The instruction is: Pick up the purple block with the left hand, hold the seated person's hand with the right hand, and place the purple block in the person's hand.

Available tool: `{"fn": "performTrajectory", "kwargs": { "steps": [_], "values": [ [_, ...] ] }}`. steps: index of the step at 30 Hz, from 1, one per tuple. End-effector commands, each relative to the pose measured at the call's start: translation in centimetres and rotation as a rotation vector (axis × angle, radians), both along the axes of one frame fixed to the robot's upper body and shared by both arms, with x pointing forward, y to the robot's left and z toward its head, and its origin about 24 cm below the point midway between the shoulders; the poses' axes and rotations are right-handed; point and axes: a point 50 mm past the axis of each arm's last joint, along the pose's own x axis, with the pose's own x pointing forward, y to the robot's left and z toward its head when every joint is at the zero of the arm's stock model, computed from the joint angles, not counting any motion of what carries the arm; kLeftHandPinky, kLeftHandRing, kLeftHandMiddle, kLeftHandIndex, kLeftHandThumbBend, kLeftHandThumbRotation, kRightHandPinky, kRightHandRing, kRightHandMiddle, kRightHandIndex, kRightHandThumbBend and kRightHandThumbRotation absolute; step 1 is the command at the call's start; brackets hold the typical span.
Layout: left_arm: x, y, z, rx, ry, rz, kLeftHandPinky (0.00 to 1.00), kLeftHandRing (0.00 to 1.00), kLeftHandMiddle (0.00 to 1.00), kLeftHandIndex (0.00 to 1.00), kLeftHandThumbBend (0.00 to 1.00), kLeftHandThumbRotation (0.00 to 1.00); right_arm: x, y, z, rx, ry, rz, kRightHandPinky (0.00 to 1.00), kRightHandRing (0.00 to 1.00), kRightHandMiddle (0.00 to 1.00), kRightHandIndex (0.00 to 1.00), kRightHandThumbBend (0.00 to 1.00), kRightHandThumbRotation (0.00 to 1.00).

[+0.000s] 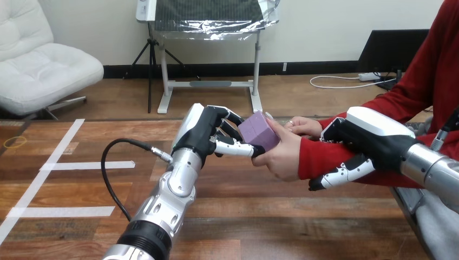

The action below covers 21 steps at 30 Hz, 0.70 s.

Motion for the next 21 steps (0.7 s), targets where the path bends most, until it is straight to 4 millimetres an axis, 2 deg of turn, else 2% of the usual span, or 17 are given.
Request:
{"fn": "performTrajectory", "kwargs": {
  "steps": [1, 12, 21],
  "values": [
    [0.63, -2.99, 2.26, -0.008, -0.073, -0.109, 0.24, 0.32, 0.4, 0.44, 0.76, 0.0, 1.05, 2.87, 3.7, 0.132, -0.164, 0.094, 0.16, 0.19, 0.25, 0.27, 0.91, 0.42],
    [0.59, -2.77, 2.17, -0.002, -0.066, -0.118, 0.23, 0.32, 0.39, 0.44, 0.75, 0.0, 1.04, 2.64, 3.56, 0.122, -0.161, 0.086, 0.16, 0.2, 0.25, 0.27, 0.91, 0.42],
    [0.66, -2.37, 2.38, 0.002, -0.04, -0.151, 0.29, 0.37, 0.43, 0.45, 0.73, 0.0, 1.0, 2.4, 3.3, 0.13, -0.161, 0.079, 0.18, 0.21, 0.26, 0.28, 0.91, 0.41]
  ]
}}
